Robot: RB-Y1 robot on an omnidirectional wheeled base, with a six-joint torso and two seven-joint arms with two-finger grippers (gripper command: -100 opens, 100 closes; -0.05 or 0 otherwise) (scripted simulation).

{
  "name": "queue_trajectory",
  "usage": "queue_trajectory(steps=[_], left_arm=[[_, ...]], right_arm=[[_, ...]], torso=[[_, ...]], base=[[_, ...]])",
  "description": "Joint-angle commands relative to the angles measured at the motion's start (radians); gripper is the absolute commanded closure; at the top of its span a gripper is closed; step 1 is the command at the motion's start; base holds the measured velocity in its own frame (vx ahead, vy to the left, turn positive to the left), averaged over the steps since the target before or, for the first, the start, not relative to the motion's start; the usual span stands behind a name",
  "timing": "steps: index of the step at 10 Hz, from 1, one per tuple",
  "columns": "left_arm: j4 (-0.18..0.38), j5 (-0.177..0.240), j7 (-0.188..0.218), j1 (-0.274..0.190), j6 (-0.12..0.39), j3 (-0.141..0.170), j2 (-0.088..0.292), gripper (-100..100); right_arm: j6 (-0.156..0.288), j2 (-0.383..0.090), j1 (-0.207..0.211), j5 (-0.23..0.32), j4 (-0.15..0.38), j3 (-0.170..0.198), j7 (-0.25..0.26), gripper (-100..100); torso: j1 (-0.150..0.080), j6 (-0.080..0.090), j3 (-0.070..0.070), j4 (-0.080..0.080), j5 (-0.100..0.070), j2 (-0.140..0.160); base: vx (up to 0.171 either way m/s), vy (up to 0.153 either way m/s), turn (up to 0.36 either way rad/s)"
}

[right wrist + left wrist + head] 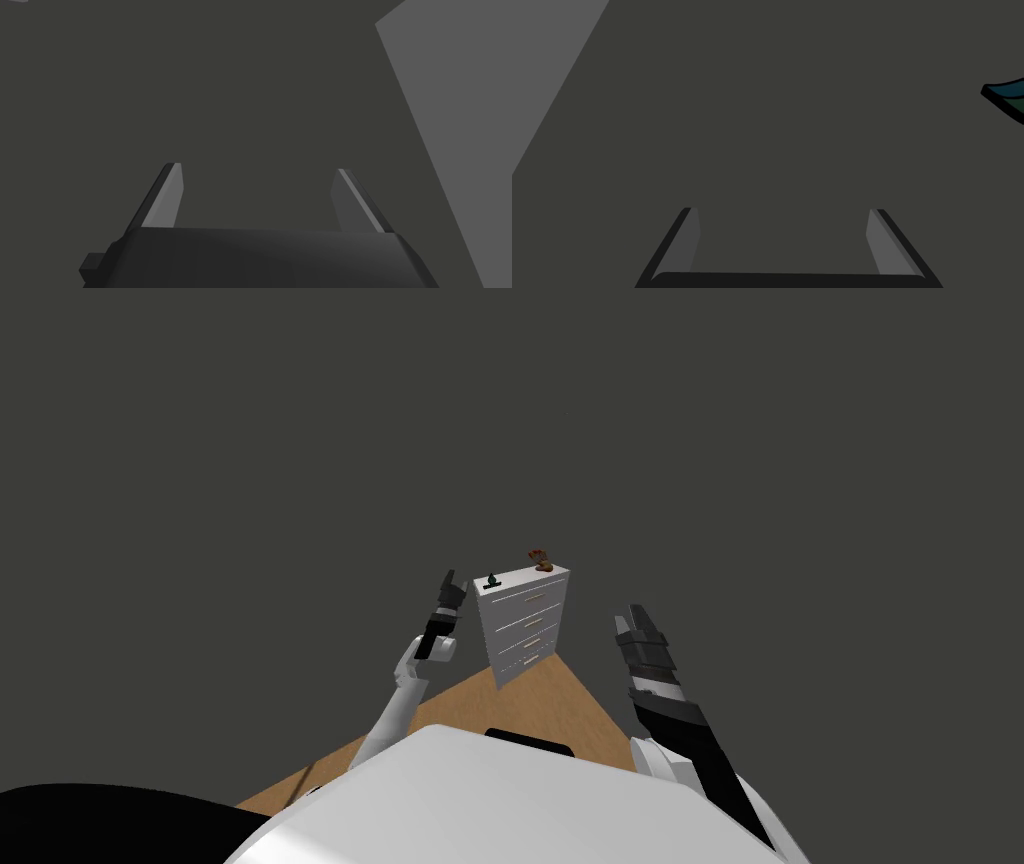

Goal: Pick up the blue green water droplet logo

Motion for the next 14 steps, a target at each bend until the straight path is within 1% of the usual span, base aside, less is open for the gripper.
queue_trajectory(steps=[1,2,3,4,5,6,7,8,9,10,11,12,13,14], left_arm=[[0.050,-0.003,0.017,-0.050,0.021,0.017,0.012,-100],[0.067,-0.003,0.017,-0.060,0.021,0.017,0.012,-100],[0.112,-0.003,0.032,-0.105,0.040,0.034,0.024,-100],[0.121,-0.003,0.032,-0.109,0.040,0.034,0.024,-100],[0.161,-0.003,0.047,-0.151,0.060,0.051,0.034,-100],[0.175,-0.003,0.047,-0.157,0.060,0.051,0.034,-100],[0.209,-0.003,0.061,-0.197,0.079,0.068,0.044,-100],[0.228,-0.003,0.061,-0.205,0.079,0.068,0.044,-100],[0.257,-0.001,0.075,-0.242,0.099,0.087,0.053,-100],[0.286,-0.001,0.075,-0.252,0.099,0.087,0.053,-100],[0.322,0.002,0.088,-0.296,0.119,0.106,0.061,-100],[0.341,0.002,0.088,-0.299,0.119,0.106,0.061,-100],[0.373,0.005,0.100,-0.341,0.138,0.126,0.068,-100],[0.396,0.005,0.100,-0.344,0.138,0.126,0.068,-100]], right_arm=[[0.000,0.000,0.000,0.000,0.000,0.000,0.000,0],[0.000,0.000,0.000,0.000,0.000,0.000,0.000,0],[0.000,0.000,0.000,0.000,0.000,0.000,0.000,0],[0.000,0.000,0.000,0.000,0.000,0.000,0.000,0],[0.000,0.000,0.000,0.000,0.000,0.000,0.000,0],[0.000,0.000,0.000,0.000,0.000,0.000,0.000,0],[0.000,0.000,0.000,0.000,0.000,0.000,0.000,0],[0.000,0.000,0.000,0.000,0.000,0.000,0.000,0],[0.000,0.000,0.000,0.000,0.000,0.000,0.000,0],[0.000,0.000,0.000,0.000,0.000,0.000,0.000,0],[0.000,0.000,0.000,0.000,0.000,0.000,0.000,0],[0.000,0.000,0.000,0.000,0.000,0.000,0.000,0],[0.000,0.000,0.000,0.000,0.000,0.000,0.000,0],[0.000,0.000,0.000,0.000,0.000,0.000,0.000,0]], torso=[[0.000,0.000,0.000,0.000,0.000,0.000],[-0.001,0.000,-0.001,0.000,0.000,-0.001],[-0.001,0.000,-0.001,0.000,0.000,-0.001],[-0.002,0.000,0.000,0.000,0.000,0.000],[-0.001,0.000,0.000,0.000,0.000,0.001],[-0.002,0.000,0.000,0.000,0.000,0.000],[-0.001,0.000,0.000,0.000,0.000,0.000],[-0.002,0.000,0.000,0.000,0.000,-0.001],[-0.001,0.000,-0.001,0.000,0.000,-0.001],[-0.001,0.000,0.000,0.000,0.000,0.000],[0.000,0.000,0.000,0.000,0.000,-0.001],[-0.001,0.000,0.000,0.000,0.000,0.000],[0.000,0.000,-0.001,0.000,0.000,-0.001],[-0.001,0.000,-0.001,0.000,0.000,-0.002]], base=[[-0.004,-0.130,0.142],[-0.012,-0.124,0.084],[-0.041,-0.139,0.151],[-0.038,-0.115,0.073],[-0.032,-0.136,0.120],[-0.021,-0.129,0.086],[-0.013,-0.136,0.144],[-0.019,-0.112,0.073],[-0.029,-0.124,0.124],[-0.026,-0.116,0.062],[-0.032,-0.129,0.128],[-0.016,-0.105,0.061],[0.001,-0.123,0.107],[-0.003,-0.112,0.068]])
